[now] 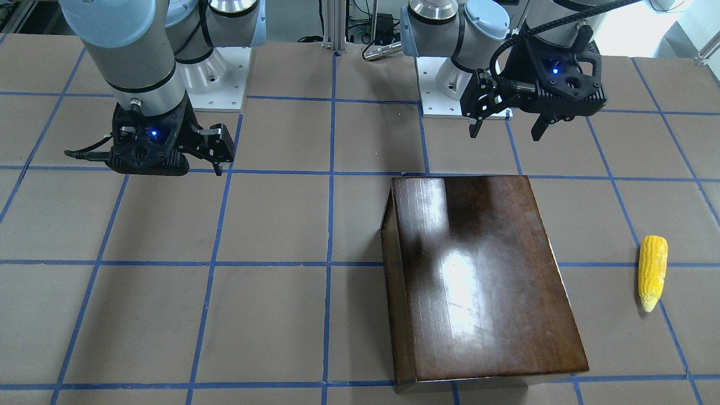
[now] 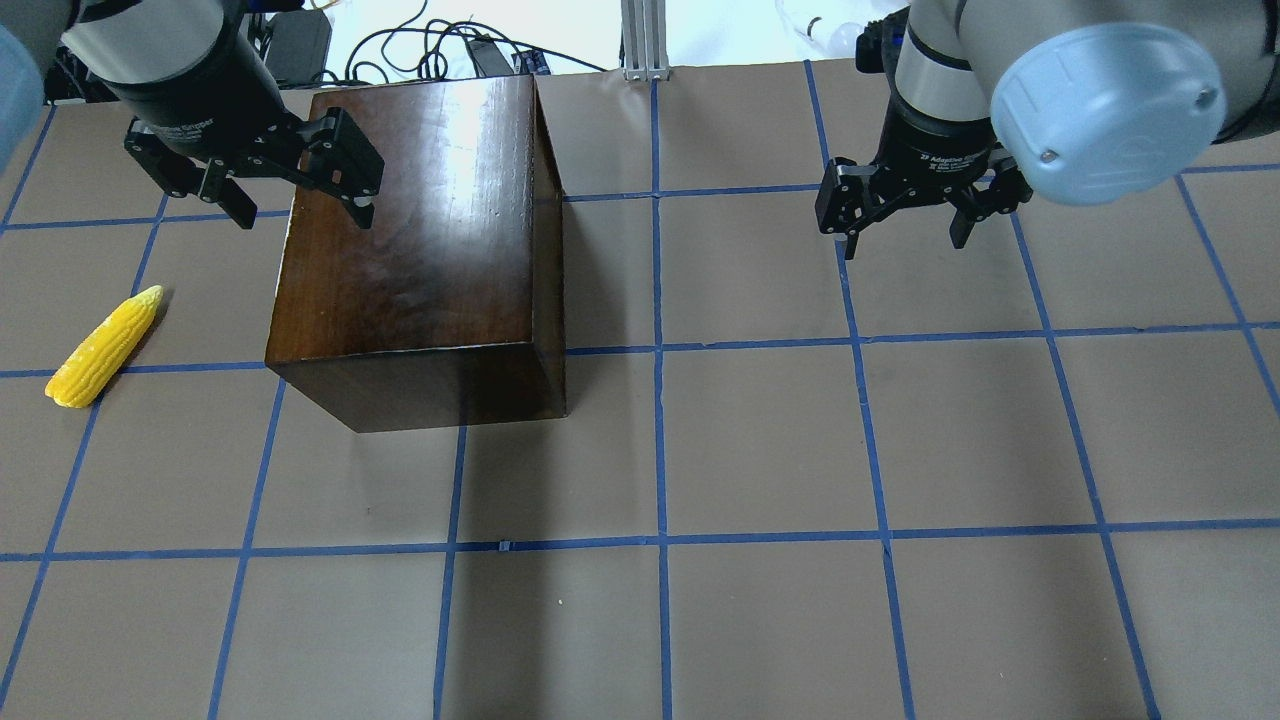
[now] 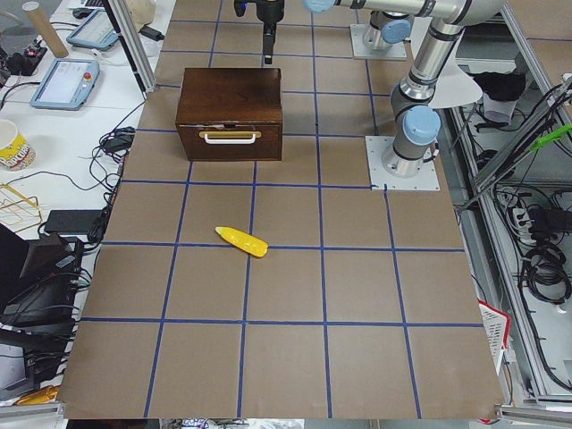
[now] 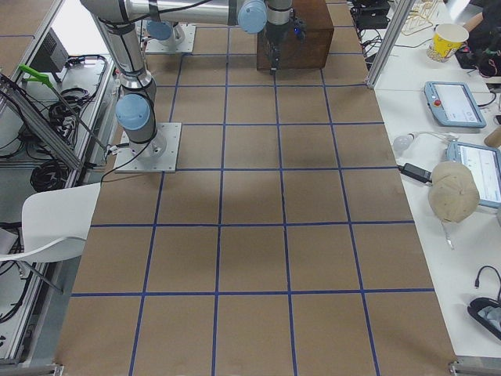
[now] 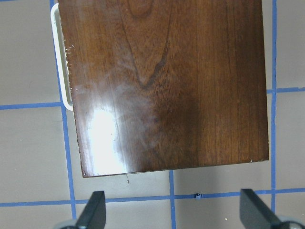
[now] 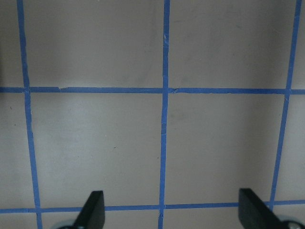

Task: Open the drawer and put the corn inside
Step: 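Move the left gripper off the cabinet top toward the drawer side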

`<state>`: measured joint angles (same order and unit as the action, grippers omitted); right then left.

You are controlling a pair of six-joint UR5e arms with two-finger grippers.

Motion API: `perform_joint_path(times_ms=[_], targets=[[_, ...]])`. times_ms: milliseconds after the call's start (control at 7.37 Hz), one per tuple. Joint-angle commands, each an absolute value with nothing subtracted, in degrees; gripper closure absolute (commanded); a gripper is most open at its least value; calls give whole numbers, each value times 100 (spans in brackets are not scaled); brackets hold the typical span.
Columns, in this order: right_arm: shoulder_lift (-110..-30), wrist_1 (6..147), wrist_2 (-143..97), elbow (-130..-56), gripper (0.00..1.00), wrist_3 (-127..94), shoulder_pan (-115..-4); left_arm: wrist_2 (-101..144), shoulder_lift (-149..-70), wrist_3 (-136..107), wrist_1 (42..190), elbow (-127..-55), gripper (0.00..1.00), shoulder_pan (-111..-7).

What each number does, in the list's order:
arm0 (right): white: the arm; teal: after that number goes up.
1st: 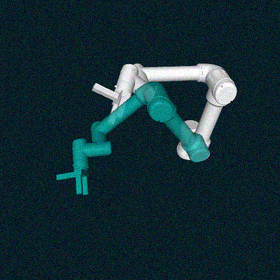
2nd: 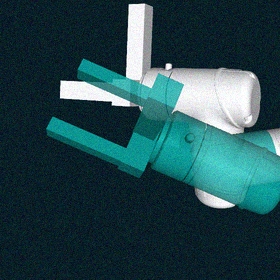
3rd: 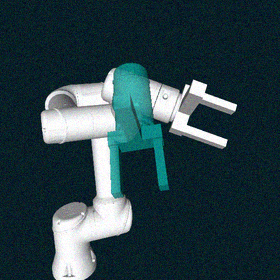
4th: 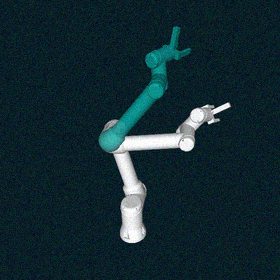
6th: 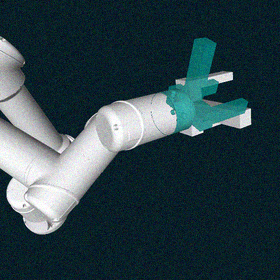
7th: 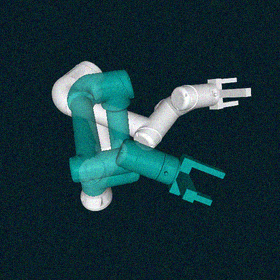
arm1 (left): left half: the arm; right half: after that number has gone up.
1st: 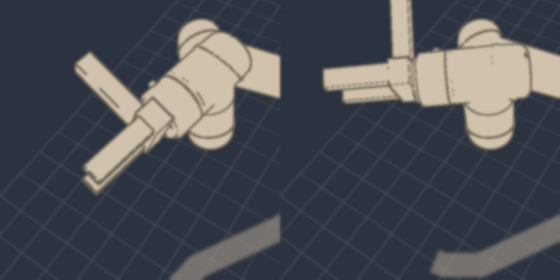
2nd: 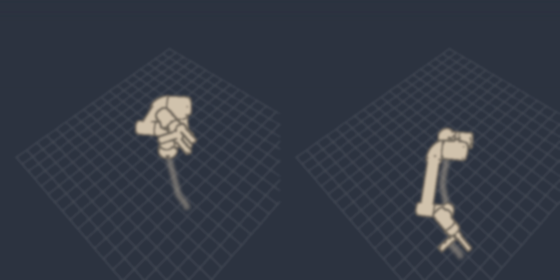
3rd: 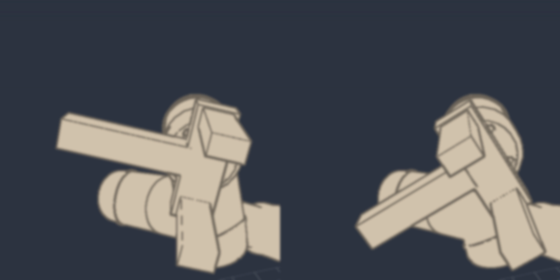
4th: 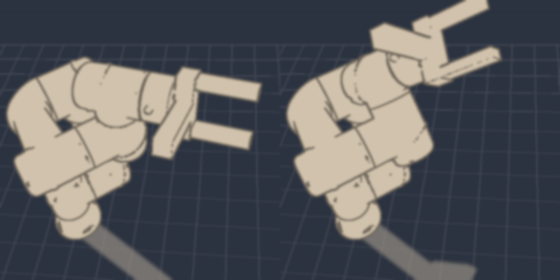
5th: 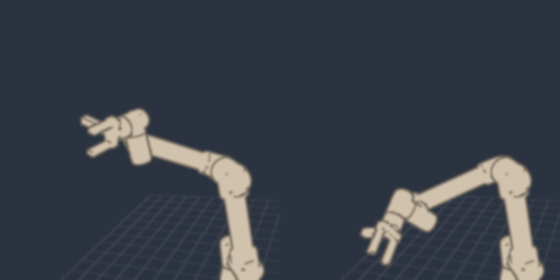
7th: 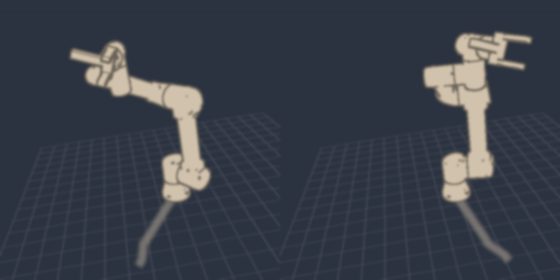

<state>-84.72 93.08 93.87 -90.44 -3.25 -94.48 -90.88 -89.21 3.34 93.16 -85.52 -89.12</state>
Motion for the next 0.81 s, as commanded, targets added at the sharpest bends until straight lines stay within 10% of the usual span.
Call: perform_joint_path(times_ms=[0,678], targets=[[-8464,9308,9387,-9044,0,-325,-9448,-9088,-8921,334,9316,-8552,0,-8912],[-8464,9308,9387,-9044,0,-325,-9448,-8983,-9000,-97,9036,-8657,0,-8921]])
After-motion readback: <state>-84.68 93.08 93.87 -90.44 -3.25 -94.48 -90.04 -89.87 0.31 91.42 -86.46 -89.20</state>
